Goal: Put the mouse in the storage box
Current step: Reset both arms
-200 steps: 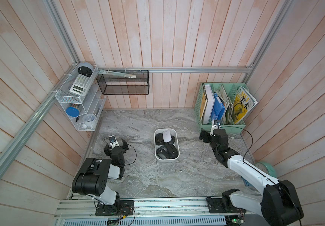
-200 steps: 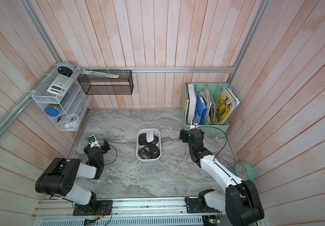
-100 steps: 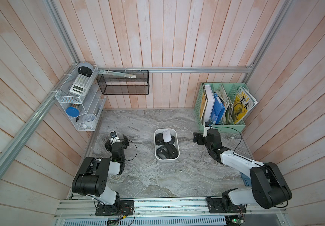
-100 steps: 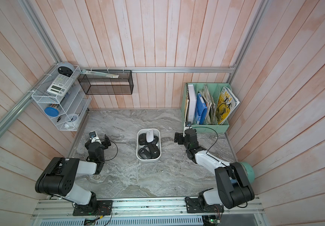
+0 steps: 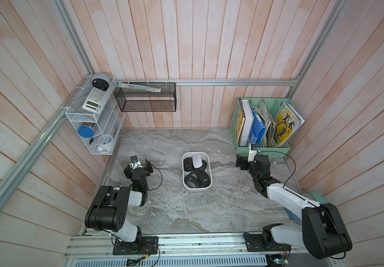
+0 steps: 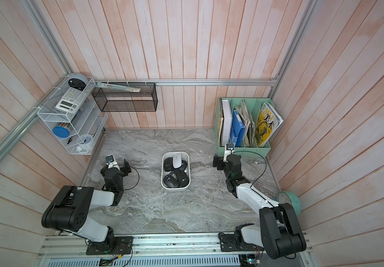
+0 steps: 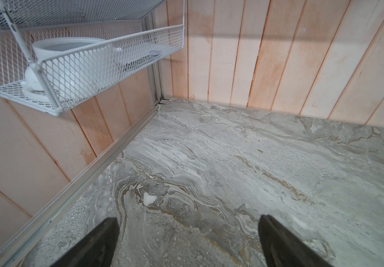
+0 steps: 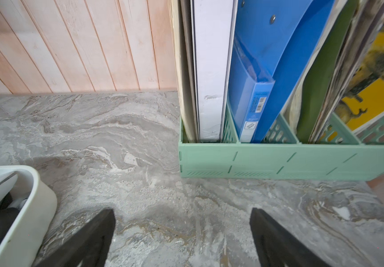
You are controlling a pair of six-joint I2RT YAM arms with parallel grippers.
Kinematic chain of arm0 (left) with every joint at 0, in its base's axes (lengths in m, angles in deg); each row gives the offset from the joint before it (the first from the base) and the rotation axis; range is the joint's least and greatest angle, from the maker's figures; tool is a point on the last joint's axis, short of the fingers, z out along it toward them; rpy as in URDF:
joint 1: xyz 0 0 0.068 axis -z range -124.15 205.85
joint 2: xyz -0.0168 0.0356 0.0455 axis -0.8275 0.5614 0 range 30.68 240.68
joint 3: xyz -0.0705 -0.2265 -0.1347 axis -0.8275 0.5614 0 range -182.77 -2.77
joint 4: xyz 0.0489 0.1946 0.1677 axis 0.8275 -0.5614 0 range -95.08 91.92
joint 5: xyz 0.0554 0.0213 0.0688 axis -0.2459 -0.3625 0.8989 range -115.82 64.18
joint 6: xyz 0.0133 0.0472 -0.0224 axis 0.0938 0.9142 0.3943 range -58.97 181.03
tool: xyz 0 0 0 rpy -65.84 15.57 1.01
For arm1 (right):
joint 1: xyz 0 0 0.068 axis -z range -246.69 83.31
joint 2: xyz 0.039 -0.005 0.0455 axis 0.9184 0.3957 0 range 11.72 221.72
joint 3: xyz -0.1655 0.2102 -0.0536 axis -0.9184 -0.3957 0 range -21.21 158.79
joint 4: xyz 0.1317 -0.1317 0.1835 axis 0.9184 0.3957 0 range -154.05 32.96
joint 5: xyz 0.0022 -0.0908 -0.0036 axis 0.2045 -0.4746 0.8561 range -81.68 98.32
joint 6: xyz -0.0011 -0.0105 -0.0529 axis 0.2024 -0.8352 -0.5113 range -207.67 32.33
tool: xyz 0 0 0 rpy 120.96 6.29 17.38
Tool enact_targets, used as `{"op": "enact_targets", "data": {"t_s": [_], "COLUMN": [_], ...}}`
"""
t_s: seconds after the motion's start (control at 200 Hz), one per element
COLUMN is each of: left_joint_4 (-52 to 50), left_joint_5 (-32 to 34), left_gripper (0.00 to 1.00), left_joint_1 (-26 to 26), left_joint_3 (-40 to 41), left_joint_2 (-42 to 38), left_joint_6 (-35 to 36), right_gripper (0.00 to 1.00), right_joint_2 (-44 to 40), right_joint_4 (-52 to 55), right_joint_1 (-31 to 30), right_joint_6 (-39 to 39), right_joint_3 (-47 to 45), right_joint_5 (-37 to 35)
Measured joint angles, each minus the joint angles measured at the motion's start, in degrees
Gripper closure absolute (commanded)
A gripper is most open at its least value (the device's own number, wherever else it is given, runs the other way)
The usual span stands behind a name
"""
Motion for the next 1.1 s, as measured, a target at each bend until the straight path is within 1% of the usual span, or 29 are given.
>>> {"op": "enact_targets", "data": {"t_s": [0.195,0.375,0.51,0.635,0.745,1.1], "left_joint_4": [-0.02,-0.07,-0.33,-0.48,-0.55,-0.7], "left_joint_5": [0.0,0.0,0.0,0.0,0.02,0.0], "left_gripper": [0.0,0.0,0.0,0.0,0.0,0.0], "left_joint_1": [0.0,0.0,0.0,0.0,0.0,0.0], "left_joint_3": [0.0,0.0,0.0,0.0,0.0,0.0], "left_joint_2": [0.0,0.0,0.0,0.0,0.0,0.0], "left_joint_6": [0.0,0.0,0.0,0.0,0.0,0.0], "right_gripper": [0.02,0.02,0.02,0.02,0.02,0.02], "right_joint_2": [2.56,4.04,8.26,10.93,14.84,15.56], "right_joint_4": [-0.98,0.13,-9.42,-15.52,-23.96,-25.75], "right_joint_1": [3.85,4.24,4.35,5.57,6.95,8.68], "right_joint_6": [-4.11,-5.97,-7.37,-6.99,-6.84,-4.85], "right_joint_3": [-0.85,-0.87,-6.21,-11.52,-13.64,-11.3], "right_joint_5": [-0.81,-0.59,-1.05,-2.27,-2.49,-1.95]}}
